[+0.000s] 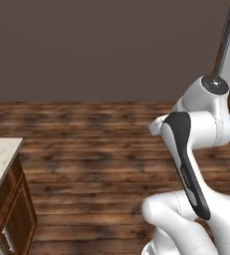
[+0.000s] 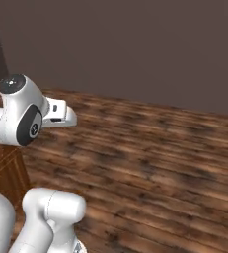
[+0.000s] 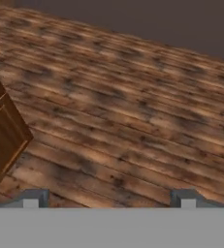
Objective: Retrieve the sausage and cheese from the fridge and place them on the cutting board on the counter.
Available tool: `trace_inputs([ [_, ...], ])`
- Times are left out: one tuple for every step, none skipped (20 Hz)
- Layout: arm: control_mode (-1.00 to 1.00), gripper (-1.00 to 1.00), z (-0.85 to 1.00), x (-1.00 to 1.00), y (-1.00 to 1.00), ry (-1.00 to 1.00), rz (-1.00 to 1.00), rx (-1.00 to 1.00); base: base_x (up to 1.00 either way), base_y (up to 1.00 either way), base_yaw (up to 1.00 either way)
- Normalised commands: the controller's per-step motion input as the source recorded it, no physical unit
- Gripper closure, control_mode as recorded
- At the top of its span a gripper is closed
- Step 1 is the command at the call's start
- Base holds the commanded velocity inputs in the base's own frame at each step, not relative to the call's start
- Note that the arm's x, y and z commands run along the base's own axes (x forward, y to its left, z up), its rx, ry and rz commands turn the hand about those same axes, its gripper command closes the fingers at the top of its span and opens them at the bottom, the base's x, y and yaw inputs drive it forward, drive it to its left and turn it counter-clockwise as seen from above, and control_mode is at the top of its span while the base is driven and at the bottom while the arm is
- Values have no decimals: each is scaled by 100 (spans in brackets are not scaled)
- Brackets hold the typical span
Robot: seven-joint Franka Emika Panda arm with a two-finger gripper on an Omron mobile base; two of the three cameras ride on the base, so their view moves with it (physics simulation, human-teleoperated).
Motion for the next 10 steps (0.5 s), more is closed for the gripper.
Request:
trace_inputs([
  [100,-100,0,0,0,0,0,0,100,-16,-49],
  [100,-100,0,0,0,0,0,0,100,-8,-48],
  [100,-100,0,0,0,0,0,0,100,-1,-48],
  [100,-100,0,0,0,0,0,0,100,-2,-47],
  [100,-100,0,0,0,0,0,0,100,-2,-48],
  [100,-100,0,0,0,0,0,0,100,-6,-47],
  [100,-100,0,0,0,0,0,0,100,-6,-46],
  [100,-100,0,0,0,0,0,0,100,-4,-47],
  [100,-100,0,0,0,0,0,0,100,-4,-46],
  [100,-100,0,0,0,0,0,0,100,0,-47],
])
